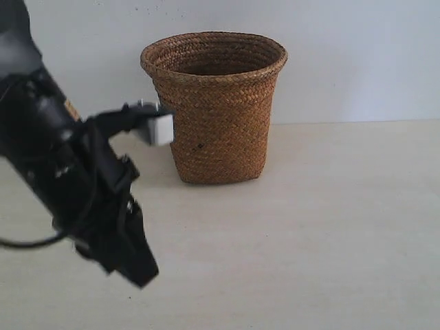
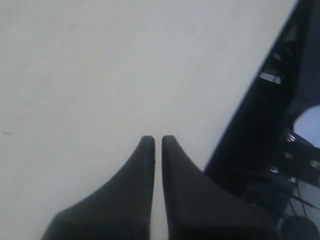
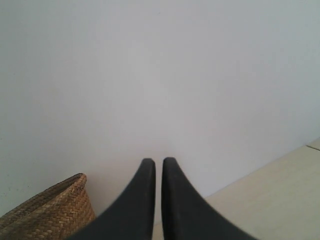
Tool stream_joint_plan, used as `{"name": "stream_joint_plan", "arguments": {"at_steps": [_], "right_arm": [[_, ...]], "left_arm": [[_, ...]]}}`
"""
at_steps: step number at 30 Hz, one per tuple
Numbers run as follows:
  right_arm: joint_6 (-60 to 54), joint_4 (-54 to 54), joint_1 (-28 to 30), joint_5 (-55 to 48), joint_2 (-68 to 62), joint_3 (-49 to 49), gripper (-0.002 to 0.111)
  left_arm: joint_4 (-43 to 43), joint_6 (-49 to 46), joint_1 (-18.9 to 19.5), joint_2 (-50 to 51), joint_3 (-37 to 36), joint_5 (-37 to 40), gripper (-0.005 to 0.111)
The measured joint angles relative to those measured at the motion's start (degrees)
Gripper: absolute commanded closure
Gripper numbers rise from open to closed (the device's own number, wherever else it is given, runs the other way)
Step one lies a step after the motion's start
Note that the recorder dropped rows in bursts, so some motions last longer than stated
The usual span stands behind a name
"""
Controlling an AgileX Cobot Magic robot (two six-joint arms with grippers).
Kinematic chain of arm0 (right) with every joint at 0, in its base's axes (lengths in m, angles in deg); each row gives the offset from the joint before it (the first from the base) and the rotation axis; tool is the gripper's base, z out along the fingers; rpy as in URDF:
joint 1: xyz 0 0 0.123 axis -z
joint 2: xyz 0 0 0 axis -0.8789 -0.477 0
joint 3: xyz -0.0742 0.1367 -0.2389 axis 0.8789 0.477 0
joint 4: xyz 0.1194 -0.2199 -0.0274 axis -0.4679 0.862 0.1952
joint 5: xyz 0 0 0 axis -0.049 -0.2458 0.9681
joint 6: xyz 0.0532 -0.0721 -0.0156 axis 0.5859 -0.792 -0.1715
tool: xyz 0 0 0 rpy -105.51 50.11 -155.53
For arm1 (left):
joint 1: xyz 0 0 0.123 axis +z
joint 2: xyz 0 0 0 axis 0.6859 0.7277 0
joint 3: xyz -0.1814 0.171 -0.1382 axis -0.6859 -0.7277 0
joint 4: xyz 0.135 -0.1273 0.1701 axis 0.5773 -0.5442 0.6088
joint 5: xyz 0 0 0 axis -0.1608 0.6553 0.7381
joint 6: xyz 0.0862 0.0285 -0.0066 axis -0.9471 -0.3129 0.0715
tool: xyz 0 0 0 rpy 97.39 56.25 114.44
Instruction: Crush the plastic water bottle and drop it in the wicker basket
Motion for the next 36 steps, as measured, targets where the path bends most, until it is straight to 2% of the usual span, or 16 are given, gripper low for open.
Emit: {"name": "stream_joint_plan", "arguments": {"at_steps": [1,2,3,4,6,9,13,18,31,36], "right_arm": [[0.00,0.00,0.00,0.00,0.00,0.00,0.107],[0.00,0.00,0.00,0.00,0.00,0.00,0.107],[0.00,0.00,0.00,0.00,0.00,0.00,0.107],[0.00,0.00,0.00,0.00,0.00,0.00,0.107],[0.00,0.00,0.00,0.00,0.00,0.00,0.107],[0.00,0.00,0.00,0.00,0.00,0.00,0.107],[0.00,0.00,0.00,0.00,0.00,0.00,0.107],[0.00,0.00,0.00,0.00,0.00,0.00,0.107],[0.00,0.00,0.00,0.00,0.00,0.00,0.107],[0.00,0.00,0.00,0.00,0.00,0.00,0.107]], "left_arm": [[-1.78,-1.55,0.00,-0.99,-3.02,-1.15,0.103],[-4.65,-3.51,0.00,-3.32,-8.21,-5.57,0.103],[-6.63,-4.63,0.00,-4.46,-10.46,-8.85,0.103],[-11.97,-8.80,0.00,-7.25,-16.06,-14.96,0.103],[-21.25,-16.11,0.00,-10.62,-22.63,-20.17,0.103],[-35.56,-26.35,0.00,-13.75,-29.98,-23.93,0.103],[-55.51,-39.91,0.00,-16.73,-37.09,-24.48,0.103],[-59.31,-42.26,0.00,-17.21,-38.49,-23.57,0.103],[-60.66,-42.62,0.00,-17.21,-38.58,-24.16,0.103],[-68.23,-45.66,0.00,-20.90,-38.58,-29.18,0.103]]}}
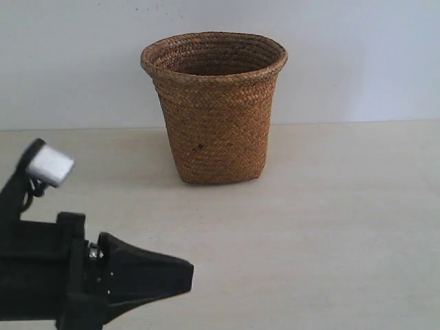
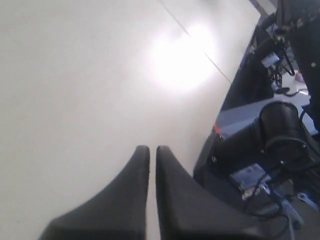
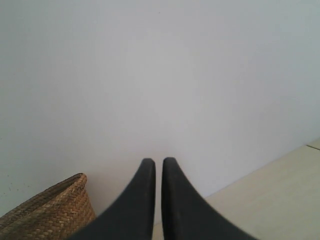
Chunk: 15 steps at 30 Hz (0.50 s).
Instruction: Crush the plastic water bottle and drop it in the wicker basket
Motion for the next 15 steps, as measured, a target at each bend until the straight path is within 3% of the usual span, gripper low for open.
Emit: {"name": "stream_joint_plan", "arguments": {"at_steps": [8,15], "right_arm": [[0.00,0.00,0.00,0.00,0.00,0.00,0.107],[0.08,0.00,0.00,0.00,0.00,0.00,0.107]], "left_arm": [[-2.28,-22.77,0.00,-14.28,-1.40,-2.36,0.103],[-2.28,-26.26,1.89,-26.38,-6.76,-7.45,0.103]]}}
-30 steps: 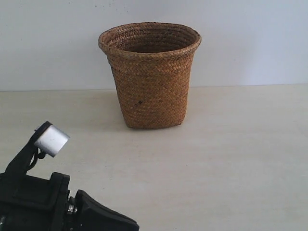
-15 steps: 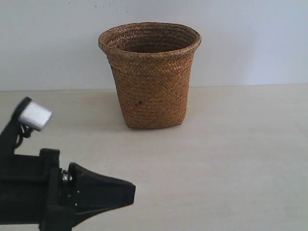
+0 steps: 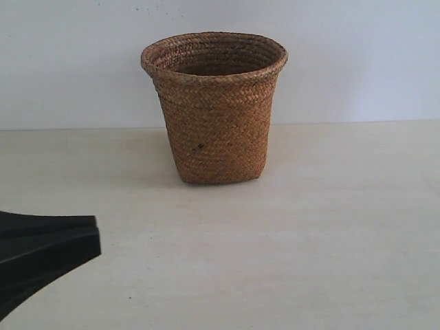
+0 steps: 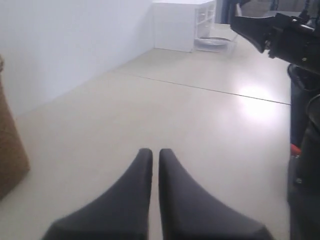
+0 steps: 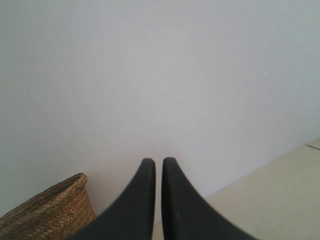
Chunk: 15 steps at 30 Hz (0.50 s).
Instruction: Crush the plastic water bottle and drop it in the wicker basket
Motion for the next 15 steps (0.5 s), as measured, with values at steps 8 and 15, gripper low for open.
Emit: {"name": "stream_joint_plan", "arguments": {"at_steps": [8,15], "right_arm": [[0.00,0.00,0.00,0.00,0.00,0.00,0.107],[0.00,0.00,0.00,0.00,0.00,0.00,0.107]], "left_arm": [[-0.09,2.29,6.75,-13.20,-8.02,-7.94,0.103],[-0.09,7.14,8.64,-27.20,-14.05,-13.92,0.103]]}}
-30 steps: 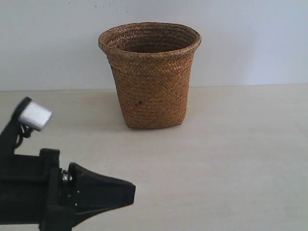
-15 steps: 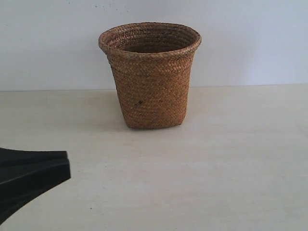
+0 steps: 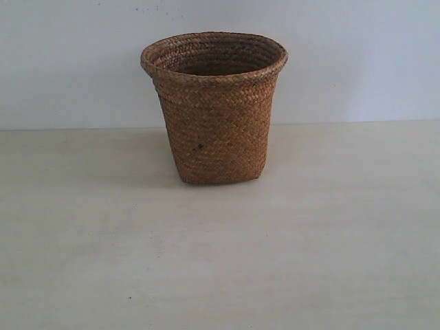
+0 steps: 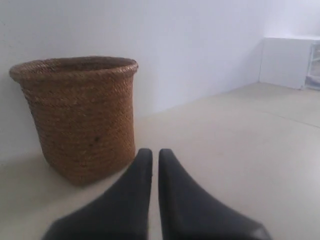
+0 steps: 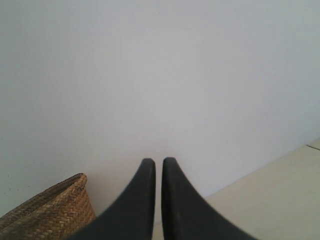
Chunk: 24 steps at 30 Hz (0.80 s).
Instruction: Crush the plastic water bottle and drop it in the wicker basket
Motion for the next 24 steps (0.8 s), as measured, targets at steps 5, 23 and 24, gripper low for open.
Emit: {"name": "stream_joint_plan", "arguments": {"at_steps": [5,23,24], "right_arm": [[0.00,0.00,0.00,0.00,0.00,0.00,0.107],[0.00,0.00,0.00,0.00,0.00,0.00,0.107],[0.00,0.00,0.00,0.00,0.00,0.00,0.107]], "left_arm": [[-0.11,1.81,0.00,-10.52,-2.25,-0.63,0.103],[-0.21,2.32,0.00,-12.79,-3.22,-4.96,0.103],[-0.21,2.46,0.00,-12.79,-3.22,-4.81,0.103]]}}
